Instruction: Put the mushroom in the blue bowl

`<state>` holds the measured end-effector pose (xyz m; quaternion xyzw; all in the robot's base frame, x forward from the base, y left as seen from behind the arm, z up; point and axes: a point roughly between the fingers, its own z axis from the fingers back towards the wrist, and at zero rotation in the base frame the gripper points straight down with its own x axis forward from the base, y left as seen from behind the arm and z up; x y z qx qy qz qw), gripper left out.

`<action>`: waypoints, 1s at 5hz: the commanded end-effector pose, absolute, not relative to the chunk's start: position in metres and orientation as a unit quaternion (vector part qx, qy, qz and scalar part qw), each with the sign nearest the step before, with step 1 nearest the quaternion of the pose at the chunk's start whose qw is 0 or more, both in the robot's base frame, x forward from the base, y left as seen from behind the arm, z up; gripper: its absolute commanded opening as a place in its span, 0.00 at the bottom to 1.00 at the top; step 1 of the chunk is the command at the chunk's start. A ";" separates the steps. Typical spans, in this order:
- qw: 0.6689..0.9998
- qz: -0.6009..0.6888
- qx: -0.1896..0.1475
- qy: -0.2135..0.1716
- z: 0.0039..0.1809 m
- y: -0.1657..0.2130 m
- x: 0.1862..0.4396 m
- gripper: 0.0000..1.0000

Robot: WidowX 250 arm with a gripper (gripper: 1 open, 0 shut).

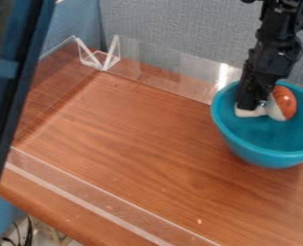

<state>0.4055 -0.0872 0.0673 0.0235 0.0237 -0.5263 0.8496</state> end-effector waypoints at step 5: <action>0.849 -0.527 0.031 -0.024 0.077 -0.108 0.379 0.00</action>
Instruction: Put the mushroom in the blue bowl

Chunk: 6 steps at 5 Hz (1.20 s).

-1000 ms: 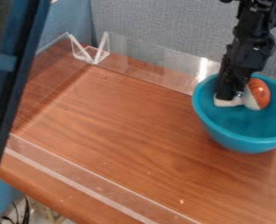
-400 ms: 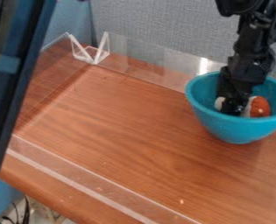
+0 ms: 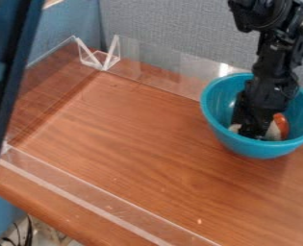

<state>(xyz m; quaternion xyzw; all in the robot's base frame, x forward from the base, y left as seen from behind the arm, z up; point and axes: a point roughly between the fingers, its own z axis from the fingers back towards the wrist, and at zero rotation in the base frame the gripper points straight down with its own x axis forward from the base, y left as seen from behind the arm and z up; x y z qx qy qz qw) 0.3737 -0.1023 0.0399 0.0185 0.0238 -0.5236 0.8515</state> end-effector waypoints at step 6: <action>0.874 -0.483 0.028 -0.036 0.103 -0.094 0.361 0.00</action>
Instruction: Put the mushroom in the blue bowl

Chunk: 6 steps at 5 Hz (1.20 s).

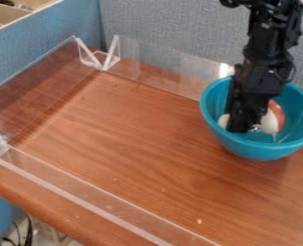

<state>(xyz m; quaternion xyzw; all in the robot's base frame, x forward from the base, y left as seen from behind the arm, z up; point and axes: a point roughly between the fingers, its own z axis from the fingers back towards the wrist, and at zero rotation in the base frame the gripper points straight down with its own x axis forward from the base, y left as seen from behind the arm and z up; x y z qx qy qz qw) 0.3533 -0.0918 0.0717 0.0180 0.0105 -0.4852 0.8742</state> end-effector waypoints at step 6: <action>0.854 -0.518 0.017 -0.039 0.121 -0.129 0.339 0.00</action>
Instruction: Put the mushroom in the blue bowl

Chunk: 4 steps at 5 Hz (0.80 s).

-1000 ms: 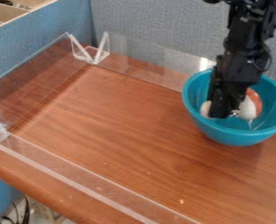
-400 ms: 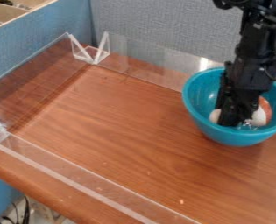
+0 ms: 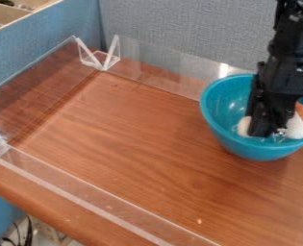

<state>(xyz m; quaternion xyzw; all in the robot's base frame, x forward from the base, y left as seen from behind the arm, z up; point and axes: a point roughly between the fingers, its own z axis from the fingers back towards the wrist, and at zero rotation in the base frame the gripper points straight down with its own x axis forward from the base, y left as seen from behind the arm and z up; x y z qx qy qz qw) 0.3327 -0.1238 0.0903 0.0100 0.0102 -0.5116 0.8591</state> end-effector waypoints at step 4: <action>0.823 -0.567 0.003 -0.017 0.088 -0.159 0.324 0.00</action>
